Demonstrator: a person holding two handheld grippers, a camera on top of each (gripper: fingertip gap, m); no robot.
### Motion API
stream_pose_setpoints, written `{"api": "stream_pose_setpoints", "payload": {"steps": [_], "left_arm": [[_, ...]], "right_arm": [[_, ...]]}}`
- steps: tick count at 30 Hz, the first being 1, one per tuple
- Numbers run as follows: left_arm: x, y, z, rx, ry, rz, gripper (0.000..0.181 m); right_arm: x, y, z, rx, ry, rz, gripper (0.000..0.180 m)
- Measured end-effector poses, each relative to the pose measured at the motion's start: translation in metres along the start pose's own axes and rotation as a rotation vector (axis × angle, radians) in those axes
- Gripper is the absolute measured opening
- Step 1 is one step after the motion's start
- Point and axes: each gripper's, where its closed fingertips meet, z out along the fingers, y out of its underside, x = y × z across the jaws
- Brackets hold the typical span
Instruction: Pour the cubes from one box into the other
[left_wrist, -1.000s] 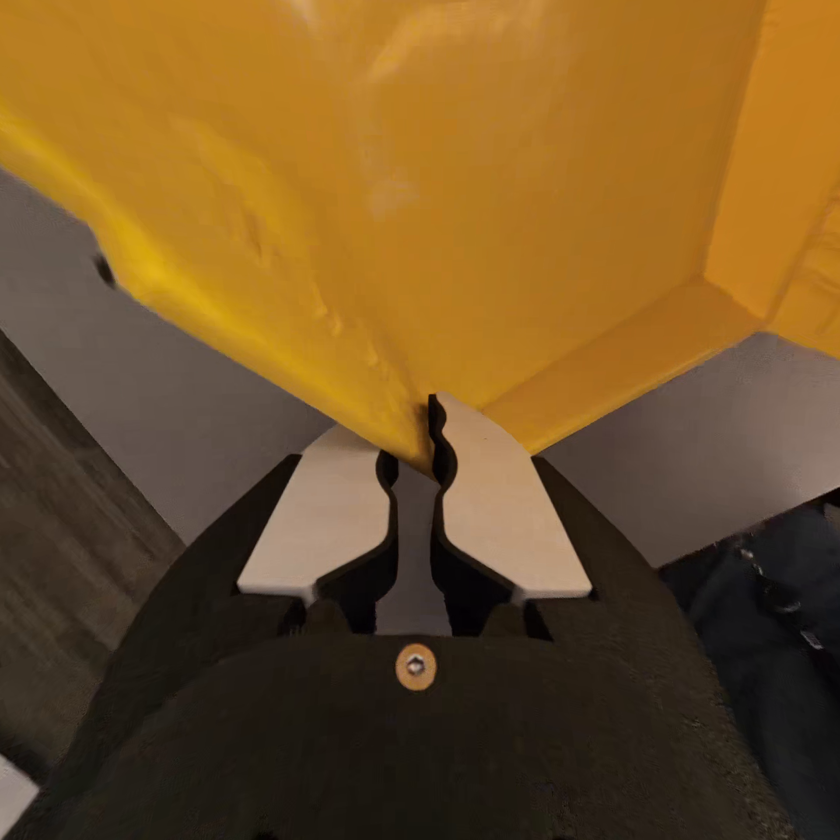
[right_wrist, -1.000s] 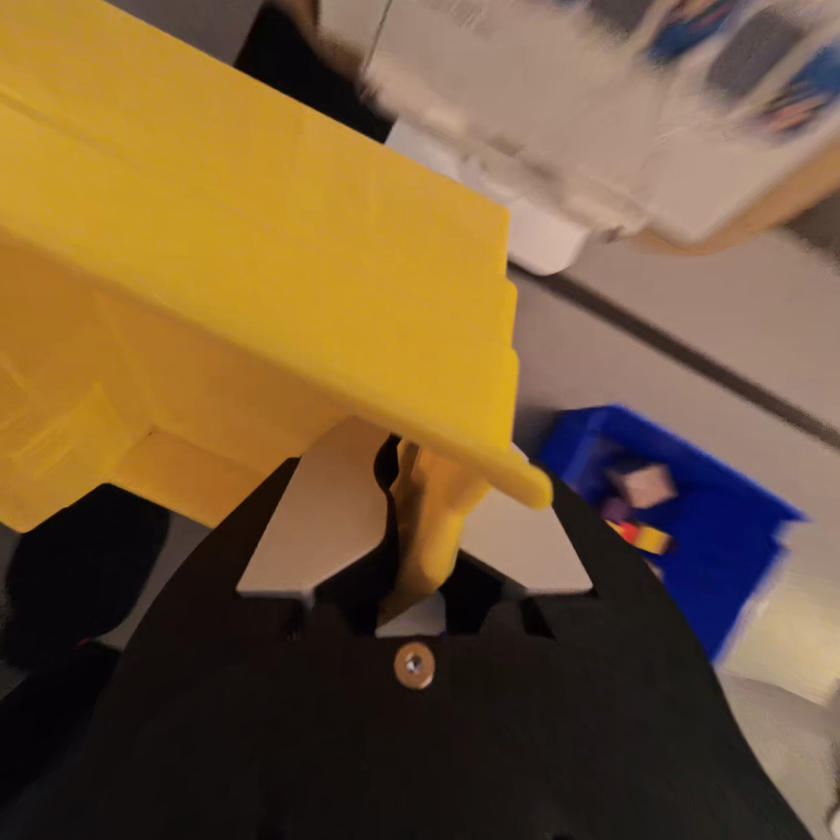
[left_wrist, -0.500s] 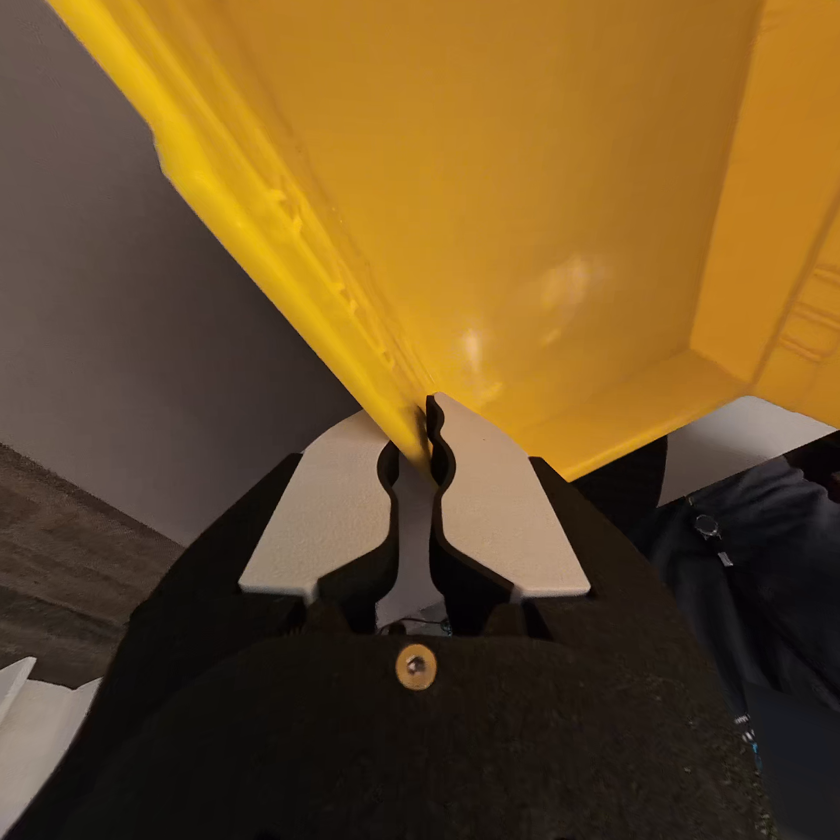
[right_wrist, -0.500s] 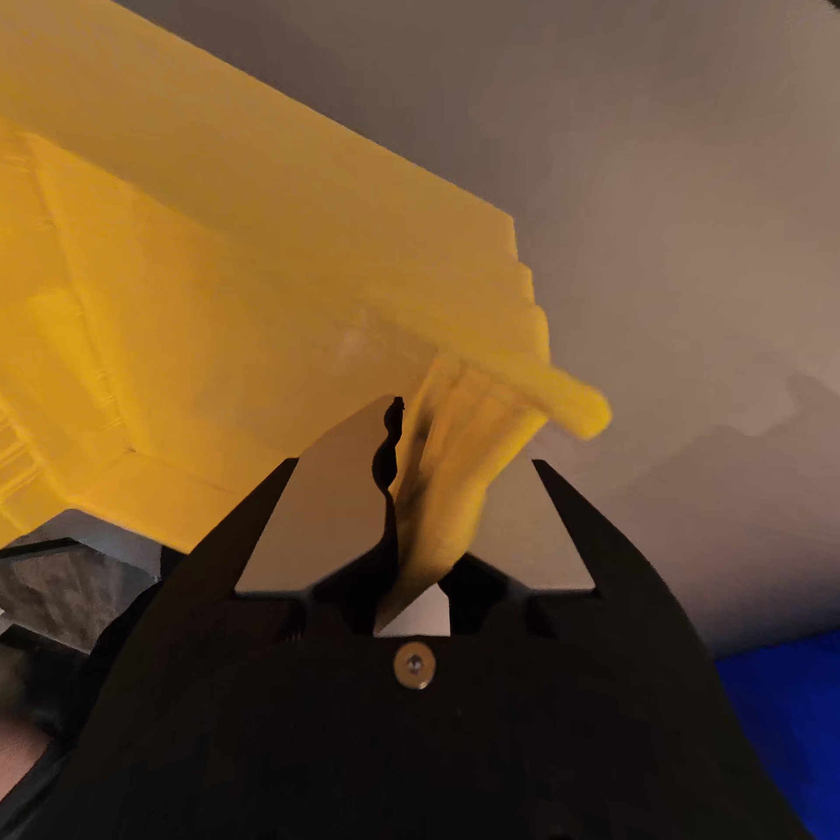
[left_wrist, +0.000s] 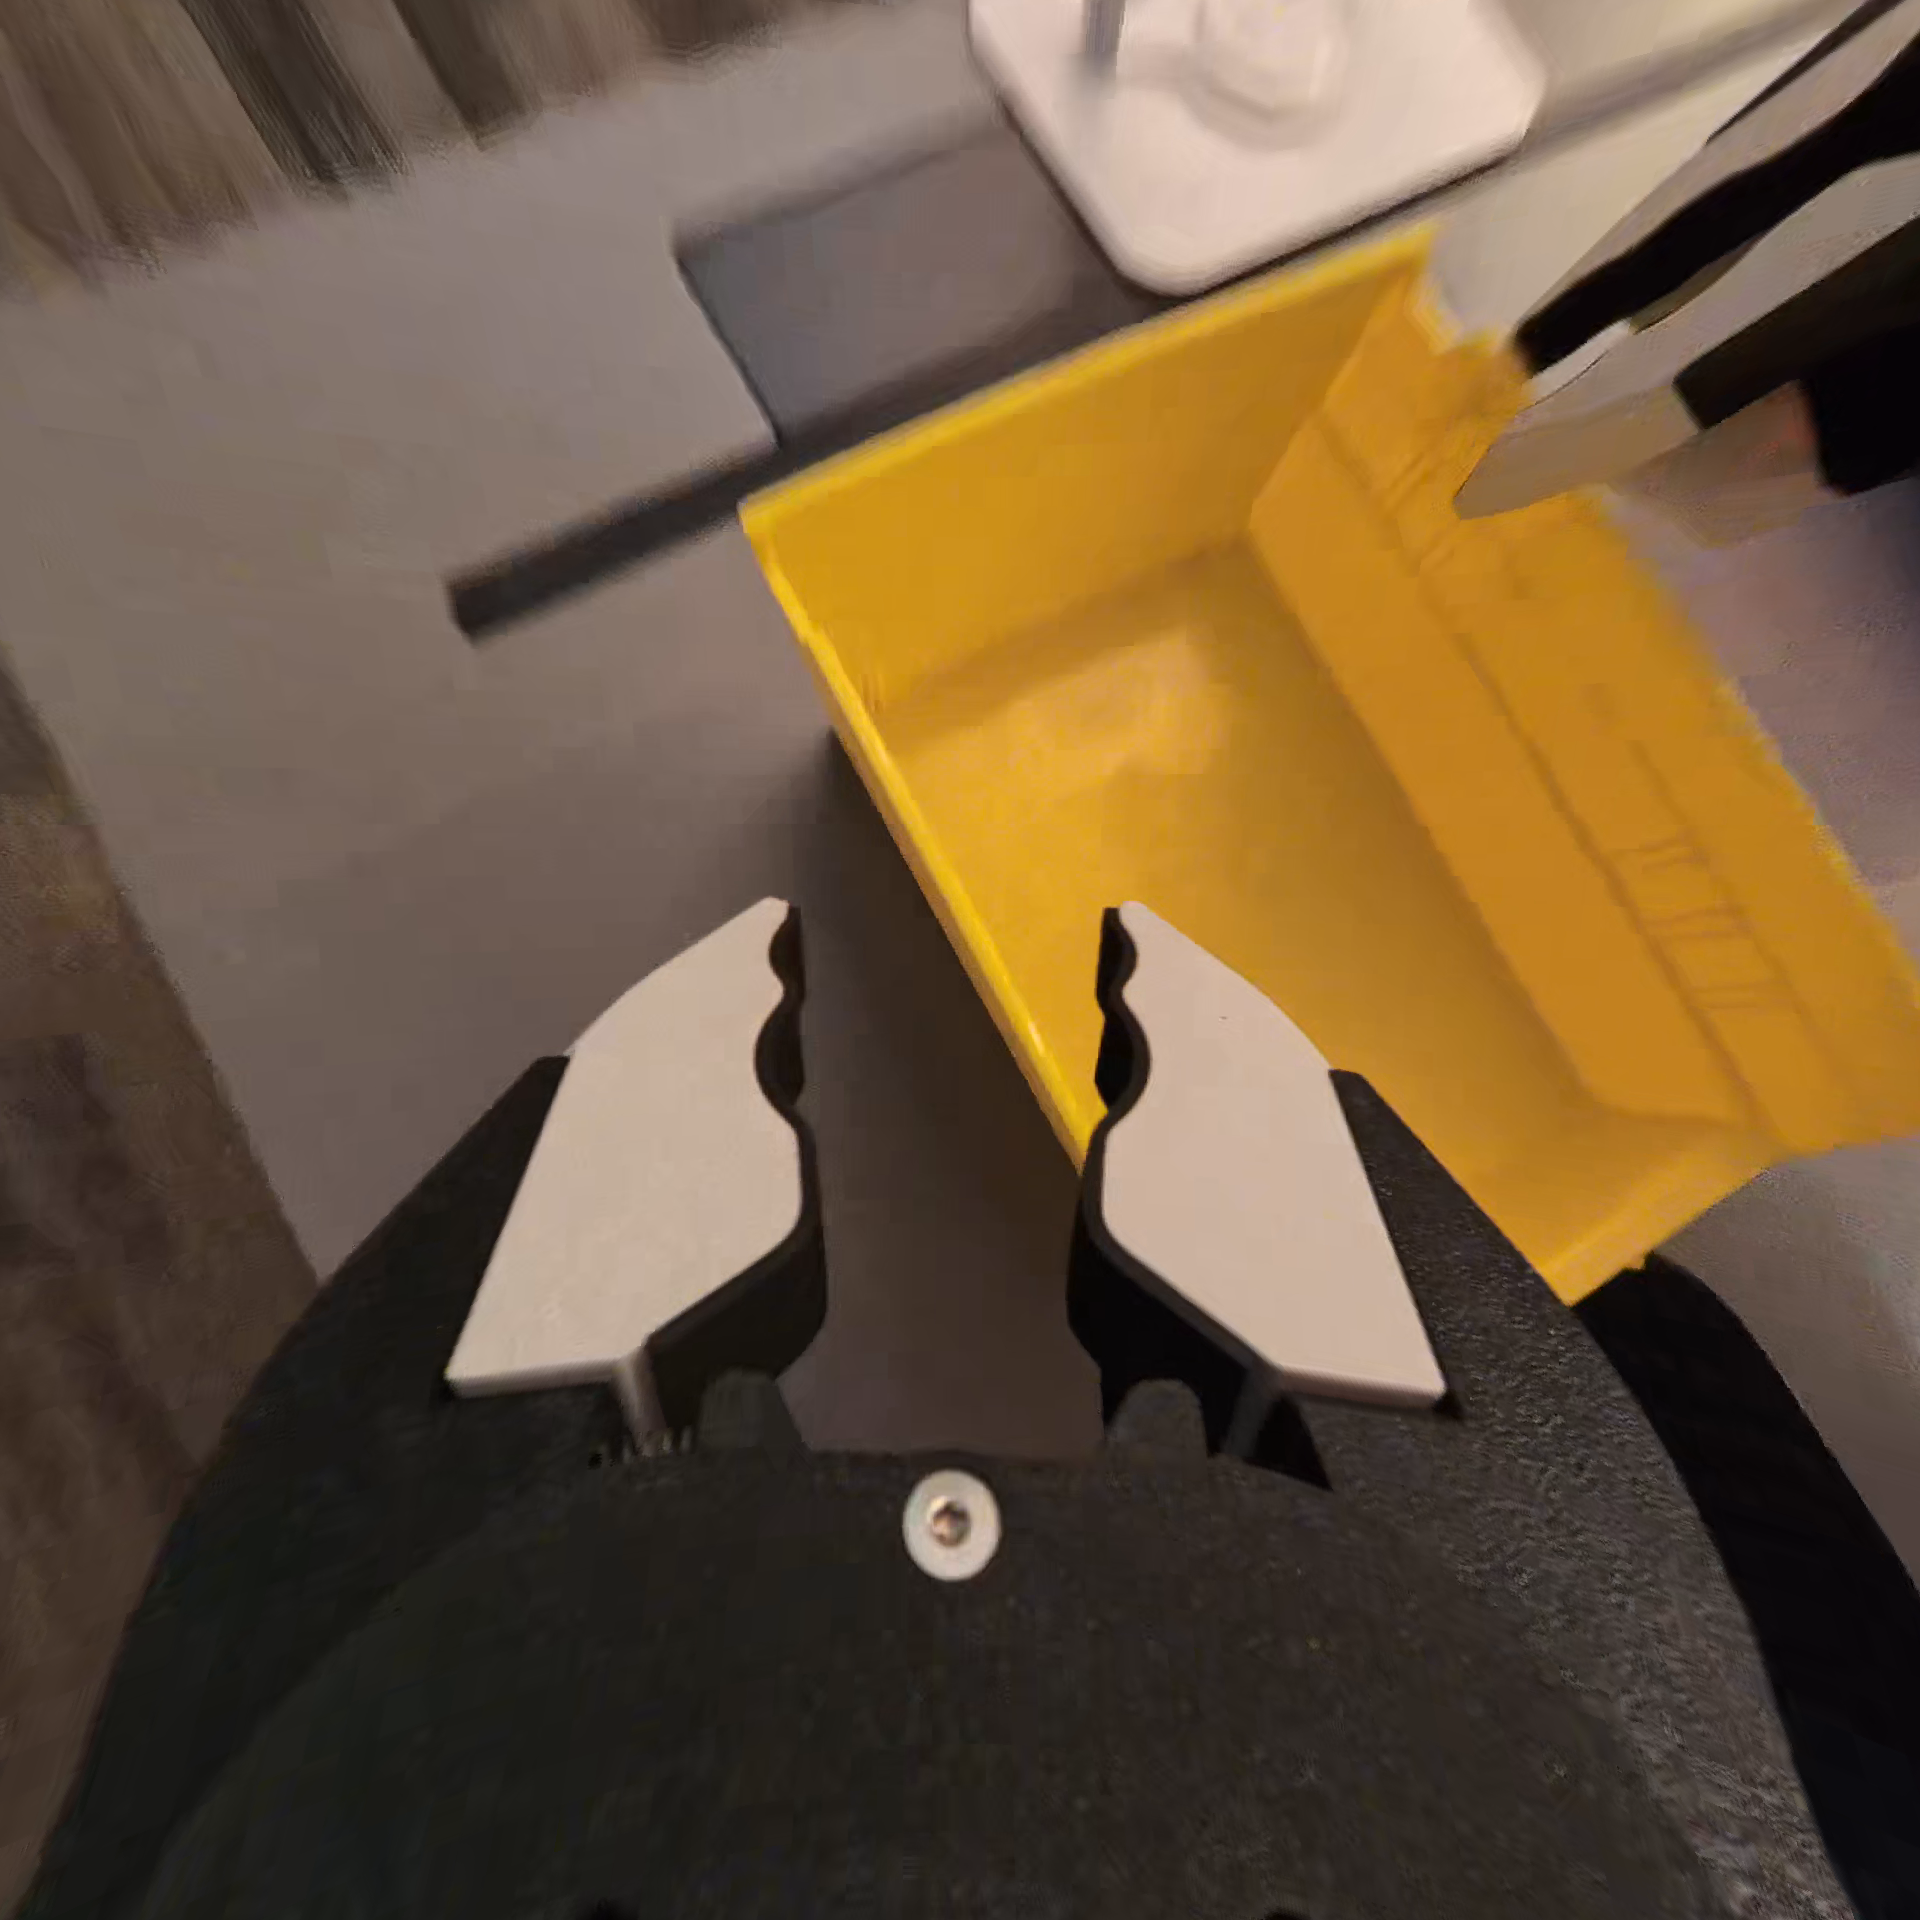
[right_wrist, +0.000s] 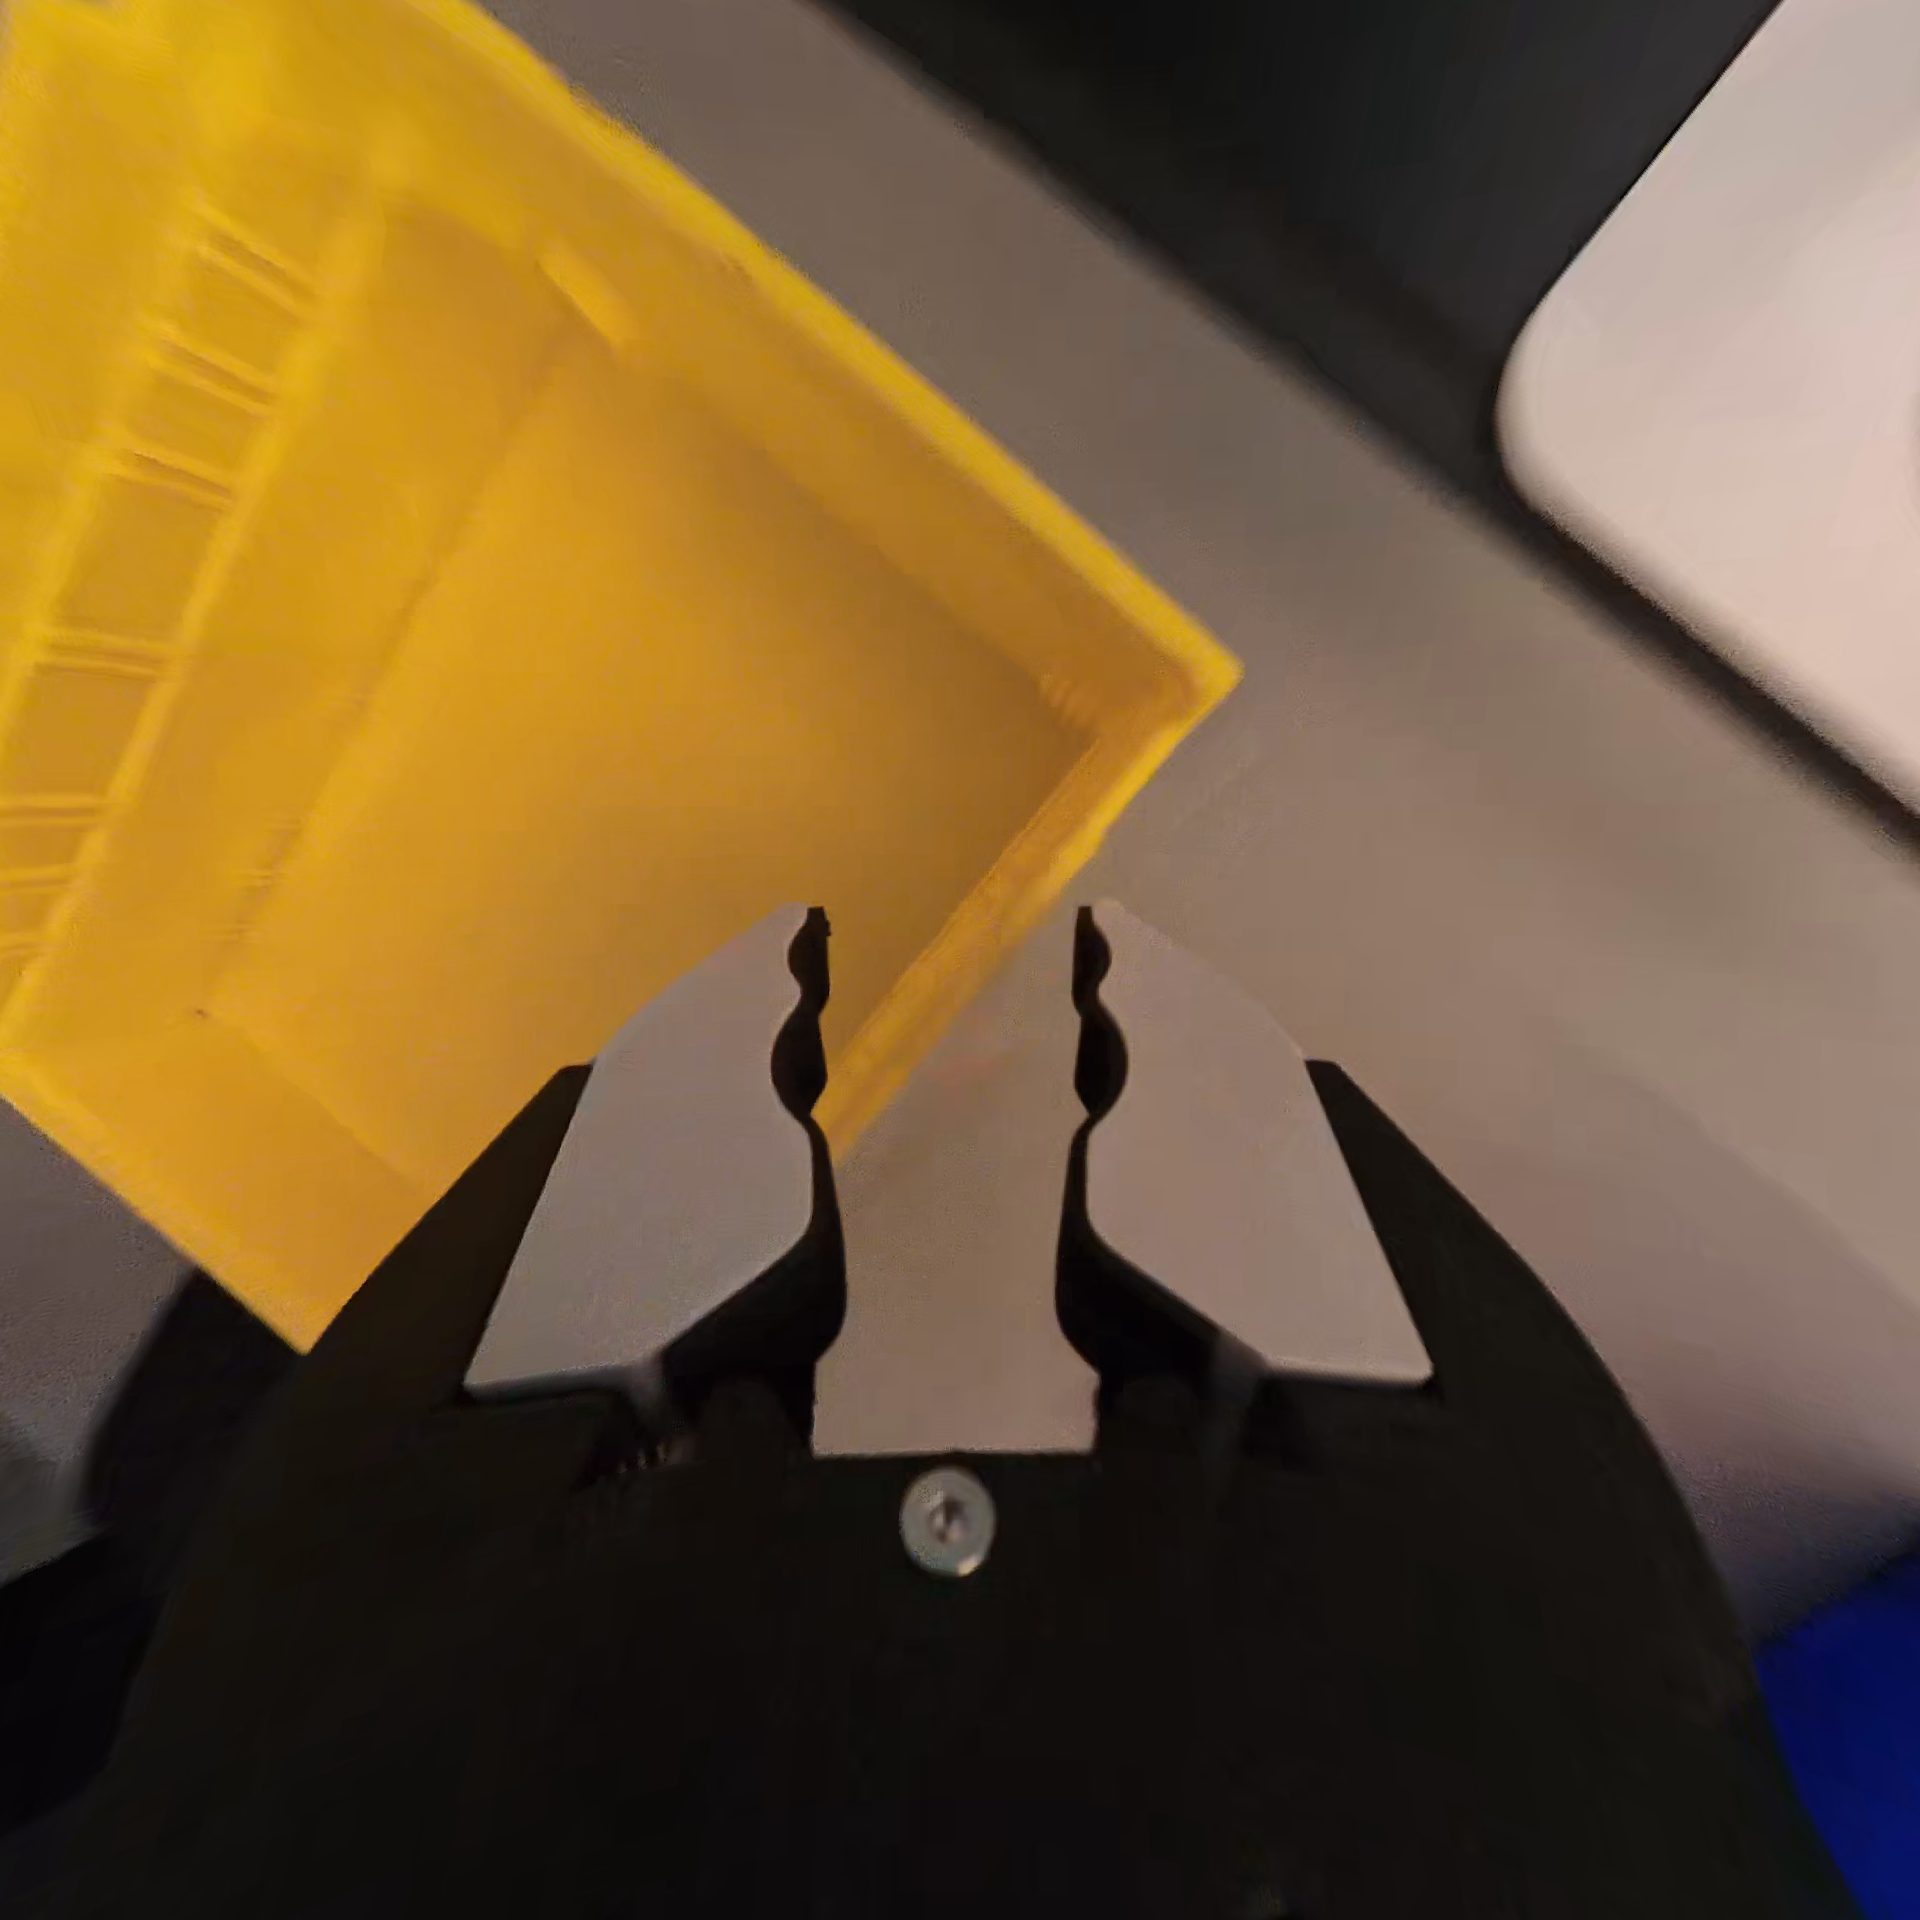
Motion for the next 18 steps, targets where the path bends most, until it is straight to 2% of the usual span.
{"api": "stream_pose_setpoints", "payload": {"steps": [3,5,7,9,12,16,18], "left_arm": [[0.016,-0.034,-0.06,0.271,-0.145,0.099,0.069],[0.044,-0.054,-0.101,0.44,-0.214,0.171,0.069],[0.083,-0.069,-0.138,0.619,-0.279,0.258,0.075],[0.124,-0.076,-0.165,0.783,-0.343,0.334,0.073],[0.195,-0.062,-0.166,0.811,-0.248,0.354,0.081],[0.278,-0.027,-0.145,0.79,-0.041,0.34,0.085],[0.311,-0.007,-0.133,0.757,0.034,0.347,0.086]], "right_arm": [[0.002,-0.022,-0.077,0.351,0.114,-0.183,0.05],[-0.003,-0.019,-0.142,0.593,0.232,-0.308,0.05],[-0.01,0.0,-0.202,0.801,0.355,-0.428,0.054],[-0.017,0.033,-0.248,0.949,0.449,-0.498,0.068],[-0.031,0.098,-0.279,0.97,0.462,-0.486,0.086],[-0.047,0.181,-0.309,1.038,0.54,-0.517,0.087],[-0.047,0.218,-0.307,0.993,0.549,-0.493,0.088]]}}
